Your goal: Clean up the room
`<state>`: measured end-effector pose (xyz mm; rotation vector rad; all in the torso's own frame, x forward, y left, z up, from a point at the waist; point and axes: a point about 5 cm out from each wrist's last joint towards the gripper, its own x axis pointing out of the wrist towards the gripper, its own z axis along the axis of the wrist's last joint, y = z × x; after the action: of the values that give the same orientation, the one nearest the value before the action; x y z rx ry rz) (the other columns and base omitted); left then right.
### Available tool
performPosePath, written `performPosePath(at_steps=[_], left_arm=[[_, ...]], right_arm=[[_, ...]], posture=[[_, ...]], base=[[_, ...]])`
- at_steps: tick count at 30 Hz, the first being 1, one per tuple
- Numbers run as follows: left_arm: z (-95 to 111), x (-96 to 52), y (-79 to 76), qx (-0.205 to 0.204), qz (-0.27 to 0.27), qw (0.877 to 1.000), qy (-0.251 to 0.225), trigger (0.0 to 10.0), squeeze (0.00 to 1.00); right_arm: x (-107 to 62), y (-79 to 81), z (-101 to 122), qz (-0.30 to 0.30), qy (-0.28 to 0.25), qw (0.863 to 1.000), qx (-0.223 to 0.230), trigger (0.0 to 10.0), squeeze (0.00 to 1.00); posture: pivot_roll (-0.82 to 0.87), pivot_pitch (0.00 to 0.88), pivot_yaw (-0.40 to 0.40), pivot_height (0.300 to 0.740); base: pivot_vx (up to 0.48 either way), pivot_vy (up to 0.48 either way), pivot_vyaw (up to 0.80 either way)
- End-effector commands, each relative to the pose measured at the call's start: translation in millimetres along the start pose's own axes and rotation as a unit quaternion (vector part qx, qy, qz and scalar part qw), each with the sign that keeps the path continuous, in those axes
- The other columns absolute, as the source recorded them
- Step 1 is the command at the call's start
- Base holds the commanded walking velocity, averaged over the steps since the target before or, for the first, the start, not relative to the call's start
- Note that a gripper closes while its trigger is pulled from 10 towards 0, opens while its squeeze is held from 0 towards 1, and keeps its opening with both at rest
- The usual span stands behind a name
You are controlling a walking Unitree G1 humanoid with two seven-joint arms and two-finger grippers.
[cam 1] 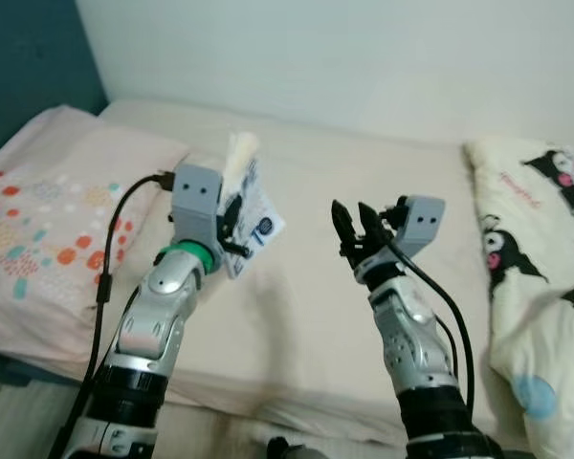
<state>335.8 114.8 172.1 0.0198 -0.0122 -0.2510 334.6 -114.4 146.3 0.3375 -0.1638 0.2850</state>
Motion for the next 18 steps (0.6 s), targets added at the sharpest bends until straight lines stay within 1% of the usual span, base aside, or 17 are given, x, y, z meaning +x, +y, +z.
performPosePath(at_steps=[1, 12, 14, 16, 18], left_arm=[[4.6, -0.6, -0.9, -0.001, -0.003, 1.000, -0.011, 10.0, 0.00], [5.1, -0.6, -1.0, -0.003, -0.004, 1.000, -0.011, 10.0, 0.00], [4.9, -0.4, -0.4, -0.003, -0.003, 1.000, -0.010, 10.0, 0.00], [4.8, -0.4, 0.1, -0.004, -0.002, 1.000, -0.009, 10.0, 0.00], [4.7, -0.3, 0.5, -0.004, 0.000, 1.000, -0.010, 10.0, 0.00]], right_arm=[[-1.5, -2.2, -2.9, -0.004, 0.008, 1.000, 0.003, 10.0, 0.00], [-1.6, -2.4, -2.9, -0.006, 0.008, 1.000, 0.006, 10.0, 0.00], [-1.7, -2.8, -2.8, -0.006, 0.007, 1.000, 0.000, 10.0, 0.00], [-1.7, -2.7, -2.9, -0.005, 0.007, 1.000, -0.007, 10.0, 0.00], [-1.7, -1.5, -3.1, -0.003, 0.006, 1.000, -0.012, 10.0, 0.00]], posture=[[0.06, 0.057, 0.021, 0.740], [0.06, 0.057, 0.021, 0.740], [0.06, 0.057, 0.020, 0.740], [0.06, 0.057, 0.020, 0.740], [0.06, 0.057, 0.018, 0.740]], base=[[0.000, 0.000, -0.80], [0.000, 0.000, -0.80], [0.000, 0.388, -0.80], [0.000, 0.480, -0.46], [0.000, 0.480, 0.00]])
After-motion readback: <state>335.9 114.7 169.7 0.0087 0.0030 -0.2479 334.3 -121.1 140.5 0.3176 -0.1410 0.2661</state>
